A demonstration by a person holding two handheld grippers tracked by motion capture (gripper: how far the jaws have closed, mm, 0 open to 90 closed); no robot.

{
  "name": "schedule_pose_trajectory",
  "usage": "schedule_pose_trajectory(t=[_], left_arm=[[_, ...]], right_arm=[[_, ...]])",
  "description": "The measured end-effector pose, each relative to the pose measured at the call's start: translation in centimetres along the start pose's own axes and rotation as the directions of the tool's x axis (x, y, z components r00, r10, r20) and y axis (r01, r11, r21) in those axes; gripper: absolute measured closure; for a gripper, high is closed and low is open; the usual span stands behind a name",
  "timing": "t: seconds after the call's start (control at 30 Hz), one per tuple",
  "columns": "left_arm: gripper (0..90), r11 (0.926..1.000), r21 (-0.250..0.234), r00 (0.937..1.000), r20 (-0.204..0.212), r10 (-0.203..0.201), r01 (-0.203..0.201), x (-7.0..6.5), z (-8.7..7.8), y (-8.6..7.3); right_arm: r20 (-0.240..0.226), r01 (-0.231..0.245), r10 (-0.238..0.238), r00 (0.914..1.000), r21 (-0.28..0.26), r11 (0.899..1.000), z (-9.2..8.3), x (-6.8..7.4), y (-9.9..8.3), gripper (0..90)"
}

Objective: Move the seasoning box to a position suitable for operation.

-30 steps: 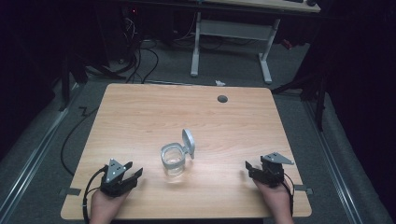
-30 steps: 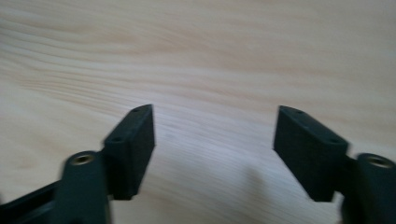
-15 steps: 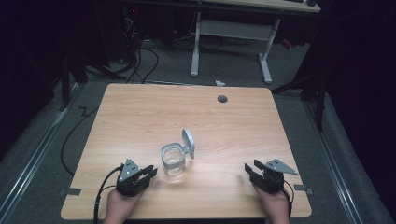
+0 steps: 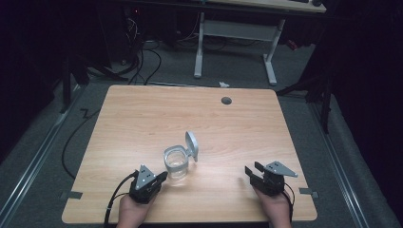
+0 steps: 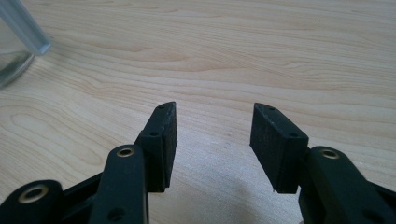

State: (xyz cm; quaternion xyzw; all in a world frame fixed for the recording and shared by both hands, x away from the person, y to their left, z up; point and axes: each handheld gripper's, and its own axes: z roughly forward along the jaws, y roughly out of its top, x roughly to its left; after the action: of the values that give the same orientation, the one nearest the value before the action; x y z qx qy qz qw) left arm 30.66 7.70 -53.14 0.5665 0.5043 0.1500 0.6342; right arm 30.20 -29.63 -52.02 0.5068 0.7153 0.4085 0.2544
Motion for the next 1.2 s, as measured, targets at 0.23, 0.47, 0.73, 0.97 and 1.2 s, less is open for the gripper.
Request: schedule_pose_trajectory(t=[0.23,0.47,0.73,0.97,1.2], left_arm=[[90.0,0.9999,0.011,0.9994,0.033,0.004,-0.004,-0.8,0.2,-0.3],[90.0,0.9993,0.035,0.9955,0.094,0.012,-0.016,-2.8,1.3,-1.1],[85.6,1.0000,0.002,0.9992,0.041,0.004,-0.004,-1.0,0.8,0.0],[84.1,0.9999,-0.014,0.9998,-0.017,0.007,-0.007,1.1,2.0,1.0],[90.0,0.9997,-0.015,0.9979,-0.061,-0.020,0.019,1.9,3.5,1.8]], right_arm=[[0.000,-0.002,0.002,1.0000,0.004,1.000,0.0,-0.3,-0.1,50.4],[0.003,0.001,-0.001,1.0000,0.003,1.000,0.0,-0.2,-0.1,50.3],[0.001,0.004,-0.004,1.0000,0.010,1.000,0.1,-0.4,-0.2,51.3],[0.003,0.015,-0.014,0.9999,-0.024,1.000,0.1,-0.3,-0.1,56.4],[0.010,0.035,-0.035,0.9993,-0.002,0.999,0.3,-0.2,-0.2,53.7]])
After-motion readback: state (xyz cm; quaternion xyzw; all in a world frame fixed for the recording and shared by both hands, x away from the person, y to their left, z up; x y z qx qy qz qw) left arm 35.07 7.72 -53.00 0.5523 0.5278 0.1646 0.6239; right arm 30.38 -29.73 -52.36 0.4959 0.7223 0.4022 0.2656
